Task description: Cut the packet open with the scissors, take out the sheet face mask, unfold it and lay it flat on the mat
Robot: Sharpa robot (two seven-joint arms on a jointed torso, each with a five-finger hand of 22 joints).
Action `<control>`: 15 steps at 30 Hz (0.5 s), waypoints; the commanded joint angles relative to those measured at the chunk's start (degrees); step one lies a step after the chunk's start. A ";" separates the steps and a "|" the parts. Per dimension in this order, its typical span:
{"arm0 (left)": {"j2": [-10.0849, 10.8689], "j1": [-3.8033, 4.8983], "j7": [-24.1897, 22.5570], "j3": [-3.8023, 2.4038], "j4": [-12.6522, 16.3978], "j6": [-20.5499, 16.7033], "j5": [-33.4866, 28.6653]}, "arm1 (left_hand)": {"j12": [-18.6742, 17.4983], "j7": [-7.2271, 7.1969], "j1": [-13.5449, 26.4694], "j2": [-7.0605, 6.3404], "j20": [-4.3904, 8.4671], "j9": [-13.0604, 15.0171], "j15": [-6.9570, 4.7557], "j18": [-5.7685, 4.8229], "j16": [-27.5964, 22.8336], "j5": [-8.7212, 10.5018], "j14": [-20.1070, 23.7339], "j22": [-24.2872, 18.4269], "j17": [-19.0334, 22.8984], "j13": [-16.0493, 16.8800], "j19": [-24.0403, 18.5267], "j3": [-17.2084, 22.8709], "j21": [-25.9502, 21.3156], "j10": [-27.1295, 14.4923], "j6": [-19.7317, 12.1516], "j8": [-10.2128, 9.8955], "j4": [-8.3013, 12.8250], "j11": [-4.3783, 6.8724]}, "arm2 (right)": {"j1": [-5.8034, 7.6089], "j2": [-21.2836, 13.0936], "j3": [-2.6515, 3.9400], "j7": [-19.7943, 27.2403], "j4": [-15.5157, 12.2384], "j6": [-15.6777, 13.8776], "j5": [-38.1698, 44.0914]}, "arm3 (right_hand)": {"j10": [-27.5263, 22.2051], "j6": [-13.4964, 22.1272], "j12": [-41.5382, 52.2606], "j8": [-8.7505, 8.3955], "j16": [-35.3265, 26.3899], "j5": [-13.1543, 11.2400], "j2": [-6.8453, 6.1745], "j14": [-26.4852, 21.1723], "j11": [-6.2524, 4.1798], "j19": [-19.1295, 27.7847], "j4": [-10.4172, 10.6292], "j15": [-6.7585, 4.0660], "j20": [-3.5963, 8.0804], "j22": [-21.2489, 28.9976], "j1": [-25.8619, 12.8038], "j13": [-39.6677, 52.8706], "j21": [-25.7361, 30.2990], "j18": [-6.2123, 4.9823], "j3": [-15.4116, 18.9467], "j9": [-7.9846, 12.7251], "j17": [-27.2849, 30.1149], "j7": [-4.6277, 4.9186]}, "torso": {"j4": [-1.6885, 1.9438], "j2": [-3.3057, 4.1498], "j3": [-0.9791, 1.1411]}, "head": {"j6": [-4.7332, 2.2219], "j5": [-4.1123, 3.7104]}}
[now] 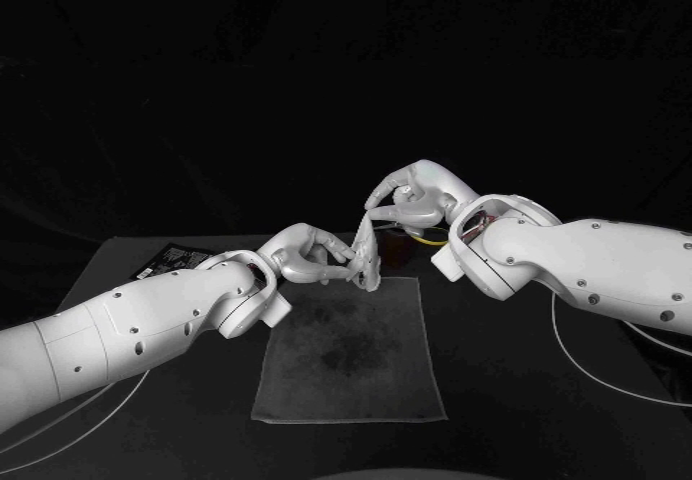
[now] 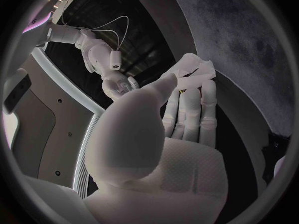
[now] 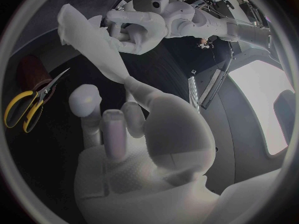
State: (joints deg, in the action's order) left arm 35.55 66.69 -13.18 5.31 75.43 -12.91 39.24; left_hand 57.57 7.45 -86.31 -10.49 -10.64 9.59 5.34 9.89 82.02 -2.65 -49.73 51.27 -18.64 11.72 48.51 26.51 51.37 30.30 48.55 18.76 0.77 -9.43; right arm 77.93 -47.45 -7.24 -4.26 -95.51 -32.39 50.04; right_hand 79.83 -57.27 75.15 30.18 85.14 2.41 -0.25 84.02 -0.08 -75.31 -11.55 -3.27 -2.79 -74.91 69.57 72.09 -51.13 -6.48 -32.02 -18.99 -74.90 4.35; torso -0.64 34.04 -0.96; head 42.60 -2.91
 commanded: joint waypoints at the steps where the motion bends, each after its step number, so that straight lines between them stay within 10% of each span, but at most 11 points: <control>1: -0.32 0.00 -0.60 -0.06 0.10 0.07 0.82 | 0.89 0.06 1.01 0.25 0.04 -0.06 0.03 0.69 0.73 -0.10 0.22 0.14 -0.20 0.26 -0.05 0.60 0.52 0.20 0.30 0.21 -0.03 0.10 | 0.01 0.02 0.06 0.49 -0.03 0.34 -0.01 | 0.59 -0.31 0.13 0.20 0.17 0.37 0.24 3.88 -0.04 -0.36 0.05 -0.47 0.18 -2.86 -0.13 0.02 -0.18 -0.58 -0.31 -0.10 -5.43 0.01 | 0.01 -0.03 0.03 | 0.00 0.11; 15: -0.68 0.01 0.25 -0.07 -0.71 -5.82 -1.49 | 3.57 1.57 5.56 -1.10 0.93 0.11 -1.24 0.77 2.70 -0.09 -3.68 -1.52 -2.06 0.50 2.79 -1.38 -0.36 3.63 0.55 1.23 -2.23 1.76 | 0.01 -0.14 0.06 0.59 -0.71 0.31 -0.02 | 0.62 -0.29 0.15 0.23 0.21 0.37 0.22 3.91 -0.04 -0.42 0.02 -0.47 0.19 -2.92 -0.22 0.07 -0.31 -0.56 -0.46 -0.11 -5.51 0.01 | 0.03 0.00 -0.03 | -0.13 0.11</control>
State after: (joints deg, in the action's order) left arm 35.04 66.68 -13.09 5.31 74.75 -16.48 38.72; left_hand 60.90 9.10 -81.34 -11.68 -9.65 9.66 4.11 9.83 84.48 -2.65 -53.05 49.77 -20.71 12.26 50.81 25.15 51.22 33.64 48.77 19.82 -1.19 -7.57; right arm 77.93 -47.53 -7.24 -4.23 -96.10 -32.36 49.92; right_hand 79.83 -57.22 75.06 30.16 85.15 2.40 -0.40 84.01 -0.08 -75.53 -11.55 -3.27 -2.57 -74.95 69.43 72.11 -51.13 -6.14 -32.01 -19.05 -74.93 4.30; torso -0.63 34.01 -0.95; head 42.52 -2.85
